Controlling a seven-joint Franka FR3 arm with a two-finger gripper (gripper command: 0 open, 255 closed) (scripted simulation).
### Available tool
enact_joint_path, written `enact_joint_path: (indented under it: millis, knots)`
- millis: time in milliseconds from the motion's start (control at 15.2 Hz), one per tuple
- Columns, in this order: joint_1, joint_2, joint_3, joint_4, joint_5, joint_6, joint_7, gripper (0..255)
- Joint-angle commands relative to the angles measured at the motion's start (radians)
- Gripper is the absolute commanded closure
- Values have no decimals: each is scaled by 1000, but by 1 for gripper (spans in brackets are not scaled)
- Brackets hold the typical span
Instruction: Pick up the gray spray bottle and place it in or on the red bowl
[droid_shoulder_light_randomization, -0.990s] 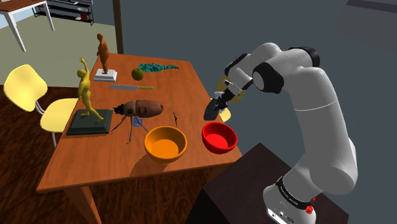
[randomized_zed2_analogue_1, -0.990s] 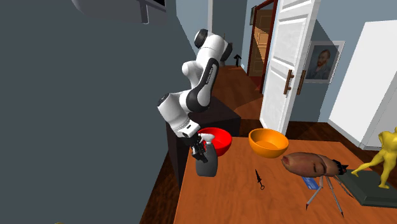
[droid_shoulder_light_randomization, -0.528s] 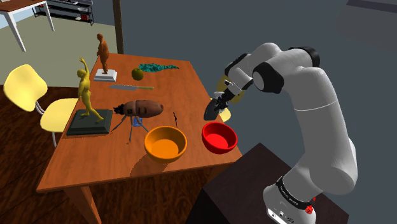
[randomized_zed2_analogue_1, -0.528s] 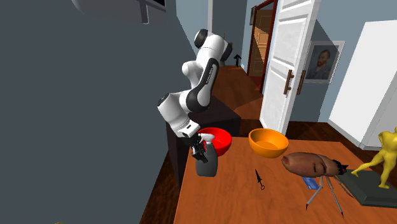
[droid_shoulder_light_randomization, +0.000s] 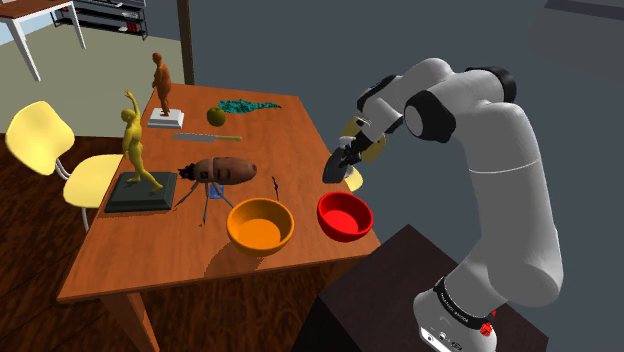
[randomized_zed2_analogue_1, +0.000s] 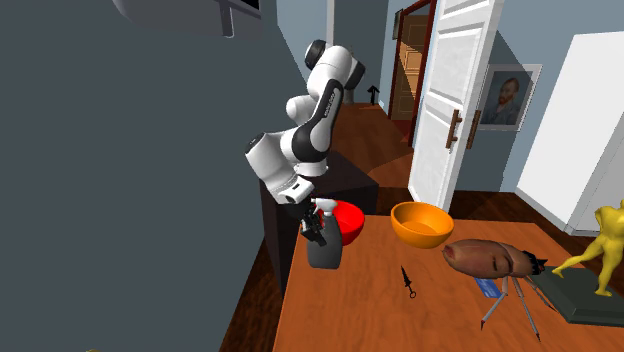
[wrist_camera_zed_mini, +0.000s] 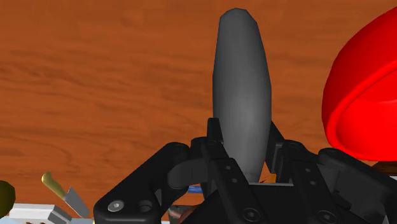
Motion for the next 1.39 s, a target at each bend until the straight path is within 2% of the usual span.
enact_joint_path:
  millis: [0, 1320]
  knots:
    - [10, -18, -10, -4, -14, -7, 14, 255]
    - [79, -185, -113, 12, -158, -104, 149, 255]
